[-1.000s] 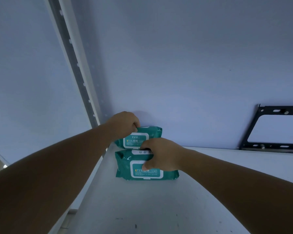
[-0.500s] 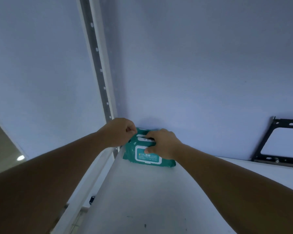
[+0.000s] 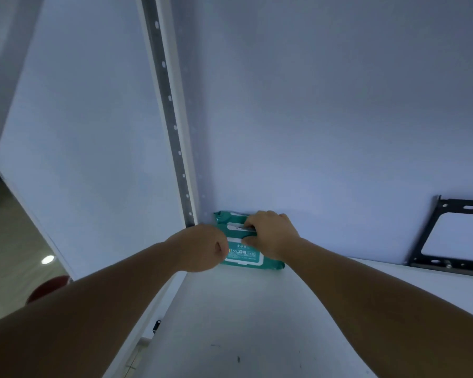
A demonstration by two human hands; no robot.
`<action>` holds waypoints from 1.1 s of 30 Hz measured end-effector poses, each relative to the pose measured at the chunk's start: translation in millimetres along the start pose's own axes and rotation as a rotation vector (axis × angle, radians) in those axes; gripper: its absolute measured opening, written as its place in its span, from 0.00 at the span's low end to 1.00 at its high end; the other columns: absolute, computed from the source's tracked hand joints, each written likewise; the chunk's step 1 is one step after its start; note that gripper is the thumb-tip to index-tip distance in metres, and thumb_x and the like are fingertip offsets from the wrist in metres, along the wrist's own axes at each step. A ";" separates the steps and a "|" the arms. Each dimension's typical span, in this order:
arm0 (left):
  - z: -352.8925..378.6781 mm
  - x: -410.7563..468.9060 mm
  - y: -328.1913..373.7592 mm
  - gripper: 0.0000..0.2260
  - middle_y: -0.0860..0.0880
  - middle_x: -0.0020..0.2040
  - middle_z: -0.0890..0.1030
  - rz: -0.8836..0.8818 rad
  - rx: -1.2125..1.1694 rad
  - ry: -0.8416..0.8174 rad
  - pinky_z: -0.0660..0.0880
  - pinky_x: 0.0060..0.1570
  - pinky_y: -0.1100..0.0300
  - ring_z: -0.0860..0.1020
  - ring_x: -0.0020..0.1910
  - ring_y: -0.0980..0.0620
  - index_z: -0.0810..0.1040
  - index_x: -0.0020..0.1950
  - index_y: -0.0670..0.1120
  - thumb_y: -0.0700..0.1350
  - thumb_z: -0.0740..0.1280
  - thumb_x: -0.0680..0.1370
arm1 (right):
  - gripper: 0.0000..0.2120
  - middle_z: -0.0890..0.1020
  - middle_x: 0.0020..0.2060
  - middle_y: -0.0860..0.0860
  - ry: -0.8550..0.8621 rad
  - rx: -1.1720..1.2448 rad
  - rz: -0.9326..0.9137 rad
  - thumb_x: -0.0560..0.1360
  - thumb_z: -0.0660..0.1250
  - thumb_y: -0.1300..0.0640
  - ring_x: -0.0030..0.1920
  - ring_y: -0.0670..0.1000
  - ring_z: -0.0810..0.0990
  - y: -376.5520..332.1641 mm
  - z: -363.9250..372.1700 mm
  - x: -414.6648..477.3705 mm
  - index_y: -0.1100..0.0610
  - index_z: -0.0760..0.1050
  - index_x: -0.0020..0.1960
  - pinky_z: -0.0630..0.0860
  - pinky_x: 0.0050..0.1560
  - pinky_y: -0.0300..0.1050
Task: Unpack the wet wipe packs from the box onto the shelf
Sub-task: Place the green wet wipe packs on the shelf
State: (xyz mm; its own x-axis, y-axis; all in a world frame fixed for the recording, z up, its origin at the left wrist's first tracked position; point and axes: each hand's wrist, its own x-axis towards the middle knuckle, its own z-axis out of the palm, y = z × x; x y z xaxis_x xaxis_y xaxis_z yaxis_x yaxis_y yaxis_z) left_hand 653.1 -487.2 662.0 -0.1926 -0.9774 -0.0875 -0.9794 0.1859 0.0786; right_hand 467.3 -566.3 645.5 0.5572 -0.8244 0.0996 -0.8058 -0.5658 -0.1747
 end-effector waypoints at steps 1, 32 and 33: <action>0.8 -3.3 1.2 0.12 0.51 0.54 0.82 -0.020 -0.006 -0.005 0.78 0.50 0.61 0.80 0.52 0.51 0.82 0.54 0.49 0.50 0.60 0.82 | 0.14 0.79 0.54 0.48 0.019 0.002 0.005 0.77 0.64 0.42 0.56 0.52 0.76 -0.3 -2.4 -2.7 0.48 0.78 0.58 0.70 0.59 0.52; 12.9 -99.5 143.0 0.07 0.61 0.50 0.82 0.254 -0.300 -0.155 0.78 0.57 0.60 0.81 0.50 0.62 0.79 0.51 0.60 0.57 0.72 0.75 | 0.19 0.78 0.59 0.46 -0.091 0.185 0.237 0.77 0.70 0.44 0.52 0.45 0.73 19.5 -73.9 -295.2 0.51 0.76 0.65 0.72 0.57 0.41; 15.8 -105.2 158.7 0.07 0.62 0.49 0.82 0.286 -0.307 -0.165 0.78 0.56 0.60 0.81 0.49 0.63 0.80 0.51 0.60 0.58 0.72 0.74 | 0.19 0.79 0.58 0.46 -0.094 0.186 0.260 0.77 0.70 0.44 0.52 0.45 0.74 21.3 -74.5 -316.7 0.51 0.76 0.65 0.73 0.57 0.41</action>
State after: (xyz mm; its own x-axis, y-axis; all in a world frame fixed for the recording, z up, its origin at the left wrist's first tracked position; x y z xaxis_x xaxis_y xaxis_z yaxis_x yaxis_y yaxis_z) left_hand 516.9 -353.4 668.0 -0.4848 -0.8570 -0.1744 -0.8265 0.3838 0.4118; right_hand 258.7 -318.6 683.2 0.3605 -0.9308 -0.0607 -0.8781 -0.3166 -0.3588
